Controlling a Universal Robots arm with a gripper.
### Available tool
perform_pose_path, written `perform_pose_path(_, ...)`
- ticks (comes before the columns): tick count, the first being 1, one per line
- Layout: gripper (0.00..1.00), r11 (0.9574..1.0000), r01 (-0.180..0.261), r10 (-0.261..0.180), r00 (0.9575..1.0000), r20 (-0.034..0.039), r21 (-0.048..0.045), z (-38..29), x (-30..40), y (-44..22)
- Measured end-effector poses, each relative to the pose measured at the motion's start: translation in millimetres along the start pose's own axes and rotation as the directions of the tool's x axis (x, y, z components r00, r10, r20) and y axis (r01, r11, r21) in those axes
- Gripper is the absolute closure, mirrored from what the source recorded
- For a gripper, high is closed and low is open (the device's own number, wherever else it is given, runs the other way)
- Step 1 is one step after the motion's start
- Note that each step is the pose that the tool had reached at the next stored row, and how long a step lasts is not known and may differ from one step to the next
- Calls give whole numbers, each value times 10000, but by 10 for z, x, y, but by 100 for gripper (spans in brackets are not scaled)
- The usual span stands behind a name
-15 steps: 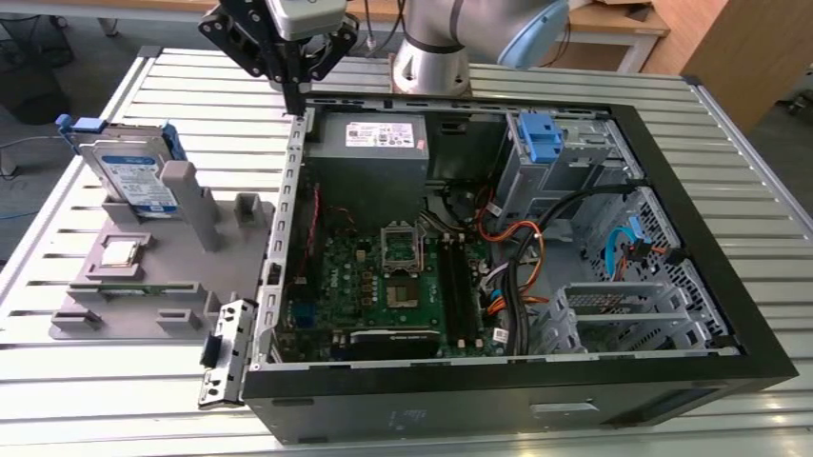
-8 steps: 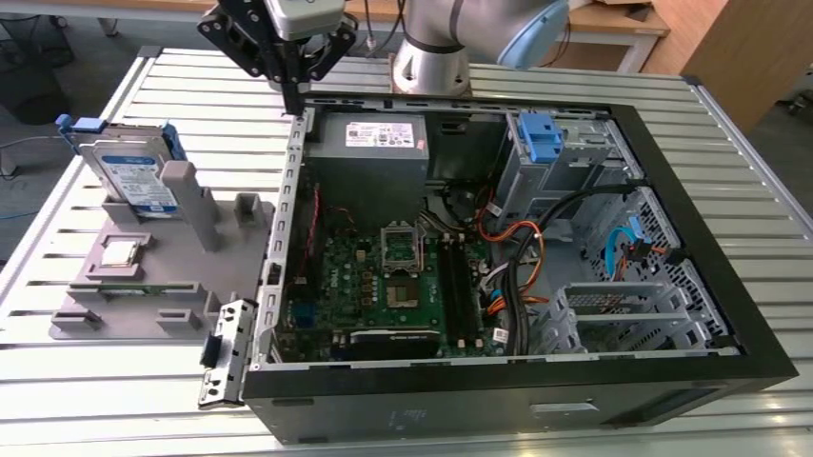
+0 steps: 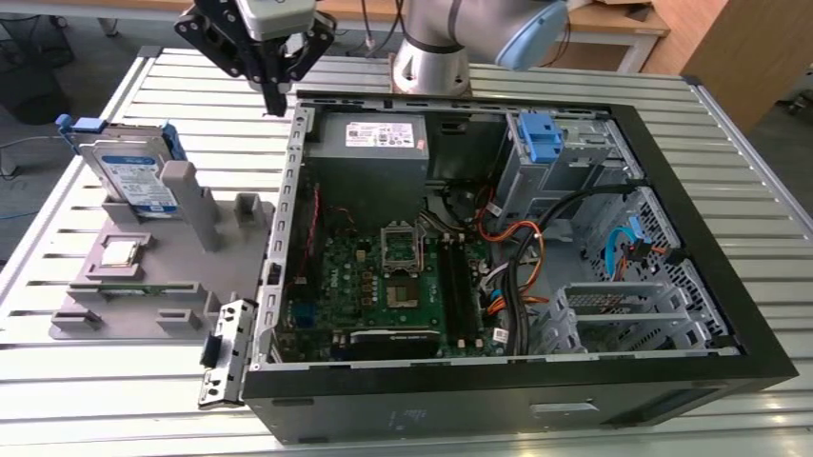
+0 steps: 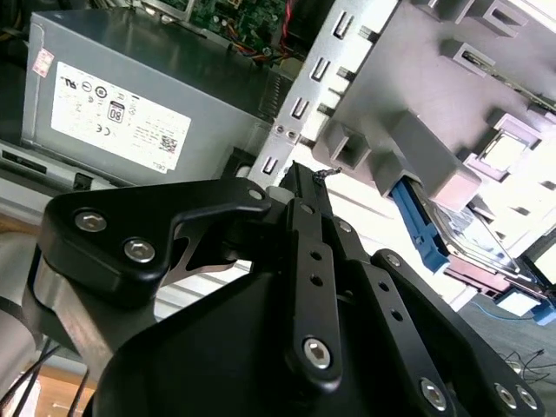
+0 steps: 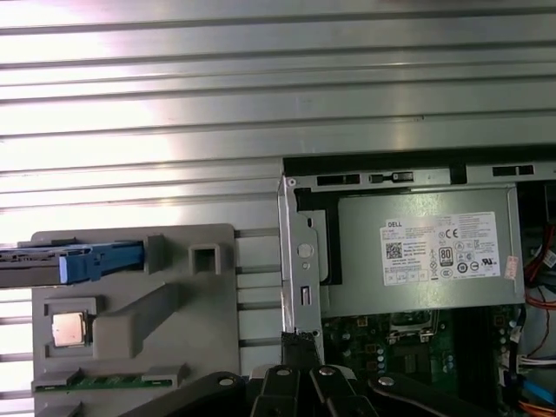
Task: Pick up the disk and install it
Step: 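Reach for the disk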
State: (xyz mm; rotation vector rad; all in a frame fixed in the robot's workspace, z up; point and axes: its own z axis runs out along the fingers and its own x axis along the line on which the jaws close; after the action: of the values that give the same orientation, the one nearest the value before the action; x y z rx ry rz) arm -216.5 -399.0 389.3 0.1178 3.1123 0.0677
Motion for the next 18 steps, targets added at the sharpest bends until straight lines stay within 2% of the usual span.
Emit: perform_pose_path(18,90,10000,-1,1,10000,3,0,19,519,-40)
